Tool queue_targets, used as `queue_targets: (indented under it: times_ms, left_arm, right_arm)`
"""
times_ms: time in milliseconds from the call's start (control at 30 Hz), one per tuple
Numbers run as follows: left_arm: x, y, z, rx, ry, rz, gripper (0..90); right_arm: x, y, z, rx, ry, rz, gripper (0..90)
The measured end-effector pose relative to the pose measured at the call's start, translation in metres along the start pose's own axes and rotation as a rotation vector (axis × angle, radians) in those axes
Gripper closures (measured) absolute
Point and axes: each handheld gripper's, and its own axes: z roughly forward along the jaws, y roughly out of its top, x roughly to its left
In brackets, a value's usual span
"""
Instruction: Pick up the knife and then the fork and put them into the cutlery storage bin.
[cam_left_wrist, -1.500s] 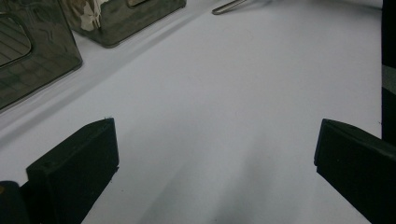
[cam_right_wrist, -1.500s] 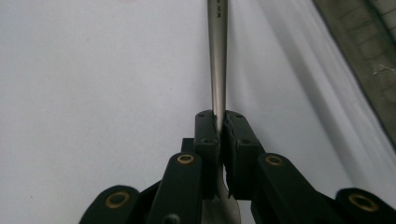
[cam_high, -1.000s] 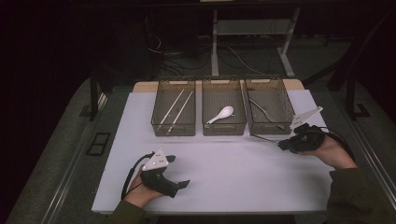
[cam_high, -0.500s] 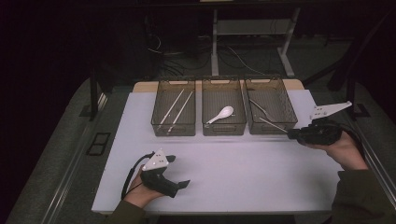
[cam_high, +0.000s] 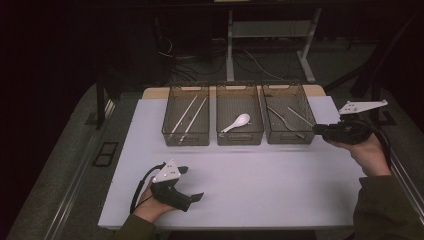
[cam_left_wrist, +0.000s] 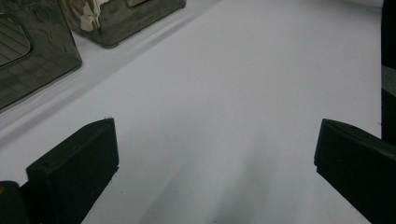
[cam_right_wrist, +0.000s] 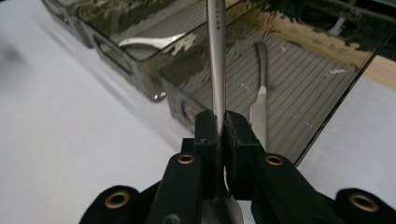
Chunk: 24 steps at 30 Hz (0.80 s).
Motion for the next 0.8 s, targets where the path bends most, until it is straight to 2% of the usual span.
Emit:
queue_targets:
  times_ms: [100, 400, 800]
  left_arm:
    - [0.0, 0.0, 0.0, 0.0, -0.001, -0.001, 0.0]
    - [-0.001, 0.001, 0.001, -0.004, -0.004, 0.003, 0.0]
    - [-0.001, 0.001, 0.0, -0.002, -0.007, 0.001, 0.0]
  right_arm:
    - [-0.003, 0.007, 0.002, -0.012, -0.021, 0.01, 84.4]
    - [-0.012, 0.032, 0.019, 0.046, -0.083, 0.016, 84.3]
    - [-0.029, 0.053, 0.052, 0.102, -0.104, 0.046, 84.3]
